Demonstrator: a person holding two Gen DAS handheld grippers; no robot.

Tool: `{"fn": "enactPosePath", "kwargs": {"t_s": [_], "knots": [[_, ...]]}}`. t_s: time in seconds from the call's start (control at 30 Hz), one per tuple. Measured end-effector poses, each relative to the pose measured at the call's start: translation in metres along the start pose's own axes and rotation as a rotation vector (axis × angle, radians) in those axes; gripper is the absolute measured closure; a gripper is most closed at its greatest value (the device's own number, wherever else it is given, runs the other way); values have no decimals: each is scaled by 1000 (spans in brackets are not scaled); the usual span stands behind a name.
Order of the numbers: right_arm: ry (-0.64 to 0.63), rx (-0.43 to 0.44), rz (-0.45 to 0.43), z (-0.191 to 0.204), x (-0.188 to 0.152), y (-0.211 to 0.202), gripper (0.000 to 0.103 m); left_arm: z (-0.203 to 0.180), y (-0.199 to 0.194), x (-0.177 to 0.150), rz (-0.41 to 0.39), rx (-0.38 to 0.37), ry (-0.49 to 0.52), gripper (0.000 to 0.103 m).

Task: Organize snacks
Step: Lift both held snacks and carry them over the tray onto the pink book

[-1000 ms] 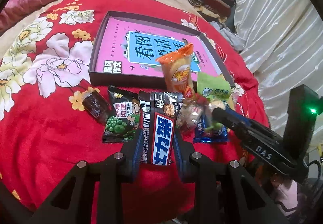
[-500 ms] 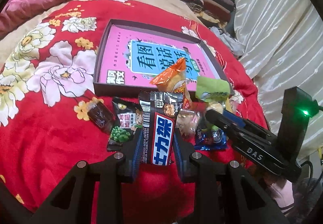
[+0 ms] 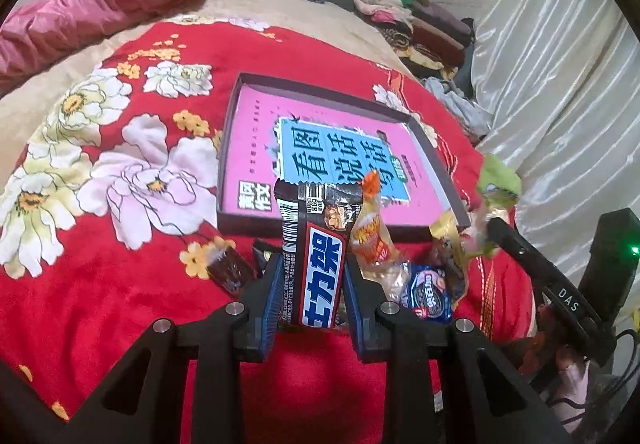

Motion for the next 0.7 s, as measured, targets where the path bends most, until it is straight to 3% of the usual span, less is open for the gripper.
{"fn": "enactPosePath", "kwargs": {"t_s": [0.7], "knots": [[-3,-67,-34,-35,22,12,68,13,21,52,-54,34,-24,73]]}}
Point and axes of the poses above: each gripper's, at about its wrist camera, not at the fingertips, and y roughly the way its jaws point, z to its left, x to its top, the point moved 5 cm from there along y, roughly the way its jaws point, and after that the axes turned 3 degrees about z, right-handed, at the moved point
